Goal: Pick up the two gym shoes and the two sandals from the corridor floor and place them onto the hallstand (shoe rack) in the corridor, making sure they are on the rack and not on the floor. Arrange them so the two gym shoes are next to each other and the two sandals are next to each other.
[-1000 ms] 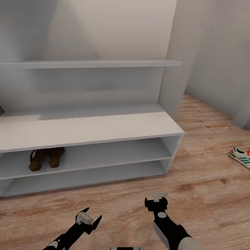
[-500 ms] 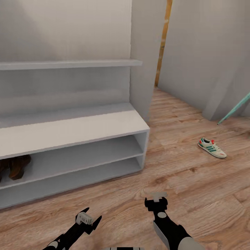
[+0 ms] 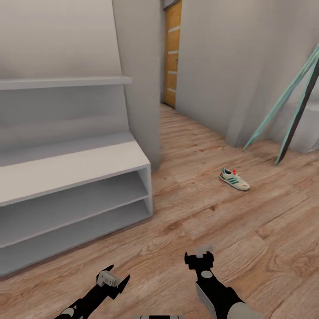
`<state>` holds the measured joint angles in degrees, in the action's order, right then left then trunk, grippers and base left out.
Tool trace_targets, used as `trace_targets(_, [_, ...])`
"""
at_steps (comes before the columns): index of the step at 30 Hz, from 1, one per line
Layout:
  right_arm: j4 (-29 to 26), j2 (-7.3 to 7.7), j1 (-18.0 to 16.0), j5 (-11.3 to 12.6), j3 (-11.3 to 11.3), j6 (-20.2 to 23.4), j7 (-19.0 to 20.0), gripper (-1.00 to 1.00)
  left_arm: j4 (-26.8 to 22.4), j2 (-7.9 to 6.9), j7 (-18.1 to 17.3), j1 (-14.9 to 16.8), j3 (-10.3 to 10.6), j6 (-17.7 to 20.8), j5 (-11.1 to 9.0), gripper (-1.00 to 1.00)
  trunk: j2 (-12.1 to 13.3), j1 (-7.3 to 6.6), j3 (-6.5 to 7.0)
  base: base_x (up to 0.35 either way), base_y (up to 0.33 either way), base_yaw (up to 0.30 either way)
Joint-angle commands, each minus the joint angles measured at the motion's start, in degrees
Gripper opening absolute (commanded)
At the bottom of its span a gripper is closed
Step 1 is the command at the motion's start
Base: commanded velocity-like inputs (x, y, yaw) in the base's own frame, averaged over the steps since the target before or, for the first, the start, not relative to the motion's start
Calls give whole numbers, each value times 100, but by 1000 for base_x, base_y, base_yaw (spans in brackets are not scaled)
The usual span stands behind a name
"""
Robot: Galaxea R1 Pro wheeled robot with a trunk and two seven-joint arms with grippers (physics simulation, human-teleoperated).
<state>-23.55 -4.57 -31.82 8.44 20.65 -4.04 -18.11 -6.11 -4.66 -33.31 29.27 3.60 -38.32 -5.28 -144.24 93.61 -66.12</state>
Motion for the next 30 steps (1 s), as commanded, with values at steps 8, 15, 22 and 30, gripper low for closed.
trace_targets(8, [0, 0, 0, 0, 0, 0, 1, 100, 2, 1, 0, 0, 0, 0, 0, 100, 0, 0, 0, 0, -306, -286])
trace_targets(15, [0, 0, 0, 0, 0, 0, 1, 100, 1, 4, 0, 0, 0, 0, 0, 100, 0, 0, 0, 0, -306, -286])
trace_targets(22, [3, 0, 0, 0, 0, 0, 1, 100, -1, 5, 0, 0, 0, 0, 0, 100, 0, 0, 0, 0, -301, -286])
trace_targets(30, [6, 0, 0, 0, 0, 0, 1, 100, -1, 4, 0, 0, 0, 0, 2, 100, 0, 0, 0, 5, -243, -286])
